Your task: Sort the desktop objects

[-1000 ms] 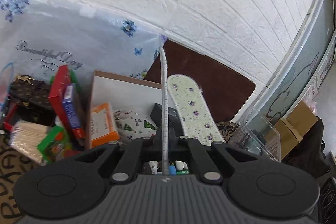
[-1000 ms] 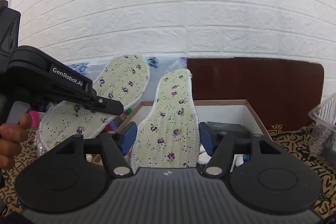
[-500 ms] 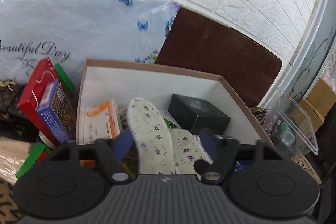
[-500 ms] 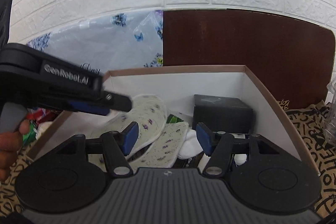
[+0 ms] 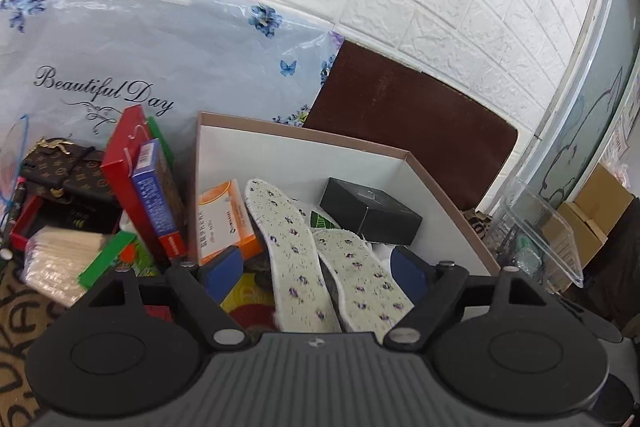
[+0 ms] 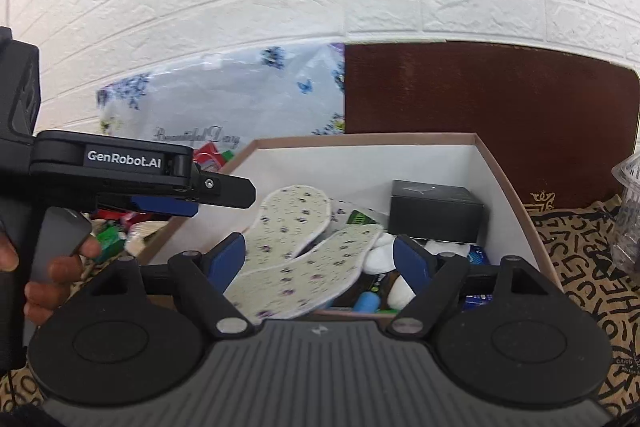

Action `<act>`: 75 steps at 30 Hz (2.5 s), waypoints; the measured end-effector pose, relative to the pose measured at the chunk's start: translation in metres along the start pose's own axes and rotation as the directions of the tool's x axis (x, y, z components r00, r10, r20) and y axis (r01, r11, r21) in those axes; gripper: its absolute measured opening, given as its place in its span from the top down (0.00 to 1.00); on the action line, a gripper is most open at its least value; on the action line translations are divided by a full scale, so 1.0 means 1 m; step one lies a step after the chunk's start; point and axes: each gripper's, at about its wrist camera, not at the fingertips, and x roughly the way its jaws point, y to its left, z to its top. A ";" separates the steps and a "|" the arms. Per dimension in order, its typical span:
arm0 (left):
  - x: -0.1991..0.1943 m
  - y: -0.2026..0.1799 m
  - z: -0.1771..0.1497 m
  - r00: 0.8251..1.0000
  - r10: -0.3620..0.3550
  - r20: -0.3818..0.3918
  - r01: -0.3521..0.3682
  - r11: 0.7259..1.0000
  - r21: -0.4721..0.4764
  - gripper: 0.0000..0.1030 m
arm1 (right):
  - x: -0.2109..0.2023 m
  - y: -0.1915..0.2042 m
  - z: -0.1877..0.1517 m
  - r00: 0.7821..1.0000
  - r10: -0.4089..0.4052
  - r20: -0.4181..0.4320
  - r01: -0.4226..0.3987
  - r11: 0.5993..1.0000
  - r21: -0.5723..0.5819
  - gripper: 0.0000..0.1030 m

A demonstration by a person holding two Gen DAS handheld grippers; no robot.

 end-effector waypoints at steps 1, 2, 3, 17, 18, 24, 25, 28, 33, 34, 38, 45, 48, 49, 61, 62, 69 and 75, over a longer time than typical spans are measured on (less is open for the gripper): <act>-0.006 0.001 -0.003 1.000 -0.002 0.003 0.002 1.000 -0.006 0.18 | -0.006 0.005 -0.002 1.000 0.007 0.009 -0.007 1.000 -0.009 0.26; -0.011 0.002 -0.006 1.000 -0.002 0.005 0.002 1.000 -0.013 0.18 | -0.011 0.010 -0.003 1.000 0.016 0.014 -0.016 1.000 -0.023 0.29; -0.016 0.003 -0.008 1.000 0.001 0.006 -0.001 1.000 -0.016 0.17 | -0.016 0.017 -0.005 1.000 0.019 0.012 -0.019 0.999 -0.046 0.37; -0.043 0.022 -0.039 0.998 0.057 -0.019 -0.058 0.995 -0.075 0.17 | -0.019 0.070 -0.017 0.999 0.011 -0.037 -0.021 0.961 -0.276 0.73; -0.044 0.023 -0.040 0.998 0.058 -0.021 -0.059 0.995 -0.078 0.17 | -0.016 0.072 -0.019 0.999 -0.020 -0.040 0.007 0.952 -0.305 0.75; -0.048 0.029 -0.042 0.997 0.071 -0.025 -0.073 0.993 -0.094 0.17 | 0.002 0.033 -0.010 0.994 -0.100 -0.042 0.088 0.968 -0.233 0.79; -0.049 0.030 -0.043 0.997 0.071 -0.027 -0.074 0.992 -0.098 0.17 | 0.004 0.029 -0.007 0.988 -0.153 -0.031 0.141 0.960 -0.240 0.78; -0.050 0.031 -0.045 0.997 0.067 -0.026 -0.069 0.993 -0.098 0.17 | 0.002 0.009 0.004 0.989 -0.146 -0.029 0.139 0.976 -0.169 0.78; -0.052 0.035 -0.055 0.996 0.077 -0.047 -0.082 0.991 -0.105 0.15 | 0.007 0.001 0.001 0.983 -0.170 -0.070 0.158 0.977 -0.142 0.70; -0.053 0.036 -0.058 0.995 0.083 -0.054 -0.089 0.990 -0.108 0.14 | 0.005 0.004 0.000 0.987 -0.144 -0.068 0.134 0.982 -0.131 0.56; -0.064 0.044 -0.074 0.993 0.082 -0.088 -0.093 0.986 -0.135 0.14 | -0.001 0.023 -0.009 0.994 -0.093 -0.057 0.085 0.987 -0.136 0.21; -0.107 0.073 -0.105 0.981 0.173 -0.084 -0.186 0.962 -0.200 0.13 | -0.016 0.080 -0.027 0.998 0.047 -0.046 -0.056 0.973 -0.223 0.16; -0.129 0.089 -0.117 0.969 0.236 -0.076 -0.247 0.948 -0.199 0.13 | -0.020 0.108 -0.038 0.992 0.115 -0.054 -0.125 0.957 -0.261 0.15; -0.137 0.094 -0.119 0.964 0.256 -0.072 -0.266 0.943 -0.201 0.13 | -0.020 0.116 -0.042 0.989 0.135 -0.063 -0.147 0.952 -0.268 0.15; -0.157 0.165 -0.143 0.921 0.374 -0.108 -0.389 0.866 -0.316 0.17 | -0.002 0.197 -0.075 0.945 0.262 -0.194 -0.312 0.901 -0.301 0.15; -0.155 0.169 -0.143 0.918 0.378 -0.118 -0.395 0.861 -0.321 0.18 | -0.001 0.201 -0.076 0.943 0.264 -0.201 -0.316 0.899 -0.303 0.15; -0.147 0.182 -0.140 0.920 0.386 -0.066 -0.384 0.857 -0.344 0.34 | 0.015 0.218 -0.079 0.936 0.256 -0.242 -0.326 0.889 -0.322 0.15; -0.141 0.190 -0.136 0.904 0.423 -0.062 -0.416 0.836 -0.358 0.75 | 0.023 0.221 -0.082 0.937 0.238 -0.257 -0.316 0.891 -0.327 0.15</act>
